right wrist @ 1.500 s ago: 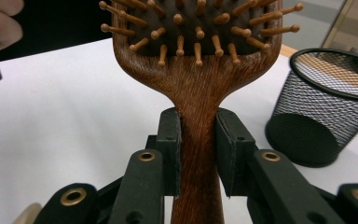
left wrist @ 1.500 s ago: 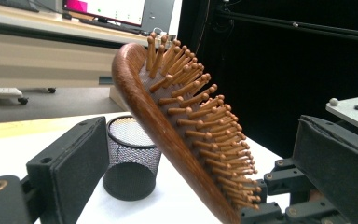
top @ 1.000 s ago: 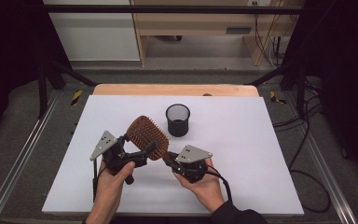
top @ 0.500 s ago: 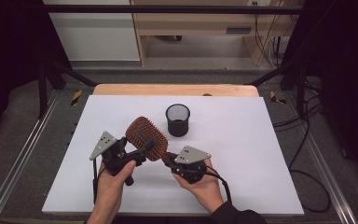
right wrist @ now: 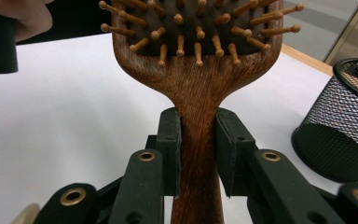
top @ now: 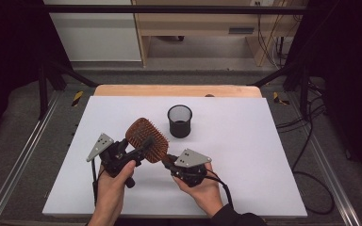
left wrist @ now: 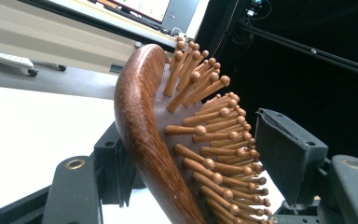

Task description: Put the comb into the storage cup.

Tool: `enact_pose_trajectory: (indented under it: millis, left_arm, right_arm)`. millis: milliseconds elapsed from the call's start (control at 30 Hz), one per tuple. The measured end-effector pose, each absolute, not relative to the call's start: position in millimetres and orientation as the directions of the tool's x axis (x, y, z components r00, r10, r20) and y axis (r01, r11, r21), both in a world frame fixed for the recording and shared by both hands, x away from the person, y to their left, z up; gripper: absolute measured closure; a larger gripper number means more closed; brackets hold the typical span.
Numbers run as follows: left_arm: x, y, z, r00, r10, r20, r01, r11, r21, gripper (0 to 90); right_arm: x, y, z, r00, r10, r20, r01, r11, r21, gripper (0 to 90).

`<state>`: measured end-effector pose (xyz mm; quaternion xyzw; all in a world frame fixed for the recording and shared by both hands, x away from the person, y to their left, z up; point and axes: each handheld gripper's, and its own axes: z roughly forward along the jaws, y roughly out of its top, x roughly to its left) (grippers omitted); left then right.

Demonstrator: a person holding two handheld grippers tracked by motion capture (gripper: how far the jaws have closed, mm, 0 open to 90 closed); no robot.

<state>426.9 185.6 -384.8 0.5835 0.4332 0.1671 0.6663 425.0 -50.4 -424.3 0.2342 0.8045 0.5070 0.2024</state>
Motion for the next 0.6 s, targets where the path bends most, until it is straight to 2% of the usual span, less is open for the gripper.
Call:
enact_pose_trajectory:
  millis: [333,500,600]
  left_arm:
    - [425.1,188.3,-384.7,0.567,0.713,-0.413,0.291,0.296,0.910,40.6]
    - [423.7,196.6,-388.5,0.557,0.663,-0.500,0.316,0.388,0.866,46.8]
    - [423.4,197.7,-389.4,0.553,0.662,-0.506,0.321,0.392,0.862,48.9]
  right_arm:
    - [423.5,-44.6,-426.9,-0.809,0.583,-0.073,0.185,0.372,0.910,73.1]
    - [420.6,-40.2,-427.0,-0.803,0.590,-0.090,0.170,0.371,0.913,73.1]
    - [420.2,-38.7,-428.0,-0.803,0.589,-0.090,0.171,0.372,0.913,73.0]
